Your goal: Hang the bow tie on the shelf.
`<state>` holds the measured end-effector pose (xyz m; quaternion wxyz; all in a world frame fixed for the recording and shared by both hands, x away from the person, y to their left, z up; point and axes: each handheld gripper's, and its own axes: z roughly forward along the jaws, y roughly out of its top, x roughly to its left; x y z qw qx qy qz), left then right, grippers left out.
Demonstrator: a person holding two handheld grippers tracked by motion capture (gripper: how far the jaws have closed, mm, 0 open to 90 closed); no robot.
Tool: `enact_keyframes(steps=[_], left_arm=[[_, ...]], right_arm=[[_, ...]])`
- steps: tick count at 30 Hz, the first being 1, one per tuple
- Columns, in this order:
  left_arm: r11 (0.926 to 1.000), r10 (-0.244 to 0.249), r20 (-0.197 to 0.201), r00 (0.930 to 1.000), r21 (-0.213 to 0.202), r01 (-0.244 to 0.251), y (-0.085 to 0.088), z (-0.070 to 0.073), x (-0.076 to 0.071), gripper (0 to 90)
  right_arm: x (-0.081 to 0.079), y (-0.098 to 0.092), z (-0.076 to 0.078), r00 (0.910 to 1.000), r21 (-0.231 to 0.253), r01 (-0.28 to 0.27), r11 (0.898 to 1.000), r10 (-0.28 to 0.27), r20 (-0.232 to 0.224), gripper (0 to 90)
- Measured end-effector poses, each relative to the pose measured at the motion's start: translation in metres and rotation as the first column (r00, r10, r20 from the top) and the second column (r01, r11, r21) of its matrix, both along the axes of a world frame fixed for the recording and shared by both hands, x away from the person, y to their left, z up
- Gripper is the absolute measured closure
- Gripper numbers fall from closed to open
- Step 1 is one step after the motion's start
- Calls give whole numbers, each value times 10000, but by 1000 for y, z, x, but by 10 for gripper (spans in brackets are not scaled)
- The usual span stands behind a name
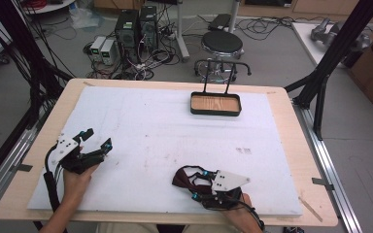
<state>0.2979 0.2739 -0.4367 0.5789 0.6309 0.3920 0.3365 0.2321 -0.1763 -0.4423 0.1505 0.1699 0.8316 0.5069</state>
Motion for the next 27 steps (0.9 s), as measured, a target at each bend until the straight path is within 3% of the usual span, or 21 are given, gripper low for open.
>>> enact_keyframes(steps=[14, 27], left_arm=[[10000, -52, -49, 10000, 32, 52, 0, 0, -1, 203], [10000, -51, -58, 10000, 42, 51, -1, 0, 0, 204]], right_arm=[[-1, 20, -3, 9994, -1768, -348, 9836, 353, -3, 627], [-1, 21, -4, 10000, -1969, -16, 9804, 0, -78, 747]])
